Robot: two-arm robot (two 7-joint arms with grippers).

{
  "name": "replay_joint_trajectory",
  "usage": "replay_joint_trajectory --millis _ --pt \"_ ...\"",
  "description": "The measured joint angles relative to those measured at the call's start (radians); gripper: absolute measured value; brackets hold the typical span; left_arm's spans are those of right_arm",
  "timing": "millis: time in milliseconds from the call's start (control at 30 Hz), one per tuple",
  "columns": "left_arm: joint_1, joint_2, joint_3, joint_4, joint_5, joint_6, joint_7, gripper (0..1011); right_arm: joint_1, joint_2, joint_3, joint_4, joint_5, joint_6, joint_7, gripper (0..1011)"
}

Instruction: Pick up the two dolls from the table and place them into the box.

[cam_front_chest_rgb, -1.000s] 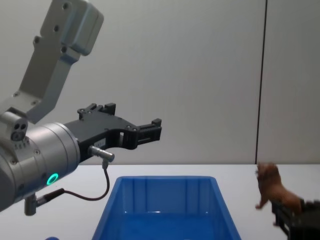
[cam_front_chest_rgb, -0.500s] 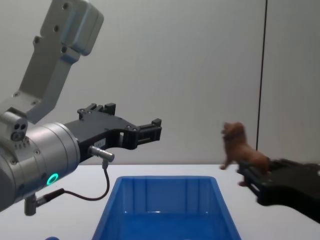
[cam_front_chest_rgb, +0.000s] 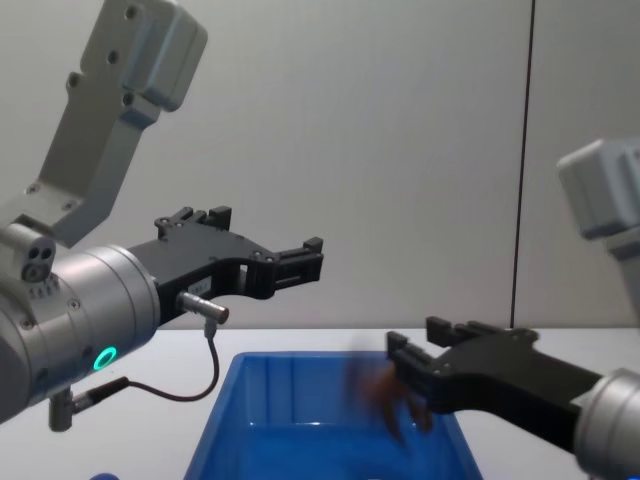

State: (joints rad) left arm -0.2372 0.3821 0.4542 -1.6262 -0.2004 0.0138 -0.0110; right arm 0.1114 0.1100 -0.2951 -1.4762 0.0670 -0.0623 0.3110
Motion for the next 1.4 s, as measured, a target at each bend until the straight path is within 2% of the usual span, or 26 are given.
replay_joint_trajectory --millis 167,200,400,700,1133,1400 --pt "0.0 0.0 0.0 0.0 0.0 0.0 0.0 1001 0.033 -0.015 -0.004 0.043 -0.01 0.001 0.017 534" --pt "0.0 0.0 0.0 0.0 0.0 0.0 0.0 1002 0.04 -0.019 -0.005 0.054 -0.013 0.001 0.02 592" --pt "0.0 0.0 0.0 0.0 0.0 0.0 0.0 1001 0.058 -0.026 -0.006 0.076 -0.021 -0.006 0.019 769" --pt "0.0 0.0 0.0 0.0 0.0 0.0 0.0 1001 0.039 -0.014 0.003 0.05 -0.02 -0.021 -0.035 1001" --pt "0.0 0.0 0.0 0.0 0.0 0.0 0.0 1002 -0.06 0.035 0.029 -0.059 0.025 -0.038 -0.168 1001" --pt "0.0 0.0 0.0 0.0 0.0 0.0 0.0 1001 -0.108 0.058 0.041 -0.107 0.049 -0.046 -0.22 1001"
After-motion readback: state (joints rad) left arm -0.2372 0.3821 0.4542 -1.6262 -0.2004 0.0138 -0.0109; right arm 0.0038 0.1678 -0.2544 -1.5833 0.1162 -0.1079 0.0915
